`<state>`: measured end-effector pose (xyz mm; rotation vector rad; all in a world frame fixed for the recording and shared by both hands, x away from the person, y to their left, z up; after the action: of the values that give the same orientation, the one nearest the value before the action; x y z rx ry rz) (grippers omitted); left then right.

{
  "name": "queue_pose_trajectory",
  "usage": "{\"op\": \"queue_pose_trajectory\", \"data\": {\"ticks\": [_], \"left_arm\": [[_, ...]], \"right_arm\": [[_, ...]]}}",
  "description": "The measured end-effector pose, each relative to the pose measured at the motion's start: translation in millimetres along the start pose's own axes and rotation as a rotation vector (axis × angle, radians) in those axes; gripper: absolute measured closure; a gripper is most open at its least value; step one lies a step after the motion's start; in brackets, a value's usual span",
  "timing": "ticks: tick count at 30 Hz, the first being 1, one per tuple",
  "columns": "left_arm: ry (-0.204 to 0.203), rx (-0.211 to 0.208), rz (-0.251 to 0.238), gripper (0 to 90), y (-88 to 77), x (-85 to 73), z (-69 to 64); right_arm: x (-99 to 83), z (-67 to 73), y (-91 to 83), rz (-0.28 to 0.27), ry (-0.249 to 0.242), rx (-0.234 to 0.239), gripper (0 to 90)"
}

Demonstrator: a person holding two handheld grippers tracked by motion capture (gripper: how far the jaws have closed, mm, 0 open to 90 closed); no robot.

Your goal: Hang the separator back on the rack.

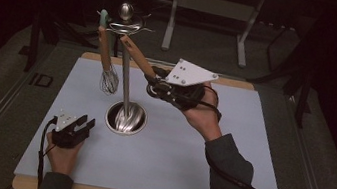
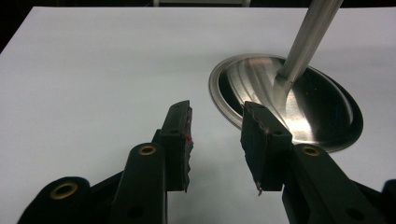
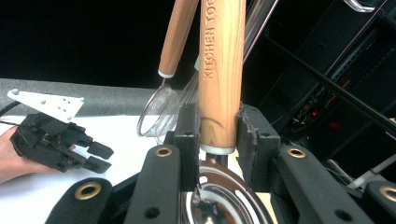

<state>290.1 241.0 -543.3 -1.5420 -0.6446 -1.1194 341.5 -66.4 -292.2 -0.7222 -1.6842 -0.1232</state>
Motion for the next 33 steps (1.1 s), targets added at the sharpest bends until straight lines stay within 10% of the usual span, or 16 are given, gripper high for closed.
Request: {"op": "queue_pose_trajectory", "data": {"ticks": [33], "left_arm": [[-0.010,-0.001,-0.002,63.2,0.1,-0.1,0.7]], "right_arm": [[-4.8,7.5,28.0,0.058,0.032,-0.010,67.7]]}}
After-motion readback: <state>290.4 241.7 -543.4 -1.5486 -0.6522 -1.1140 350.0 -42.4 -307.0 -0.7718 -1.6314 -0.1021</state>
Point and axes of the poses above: each handheld gripper's, and its own axes: y roughly forward along the jaws, x roughly out of its top, z roughly to its left, the point moved 1 cm from there along y, roughly forward along the jaws, and after that the axes turned 7 degrees about y, right-handed, at the moved point
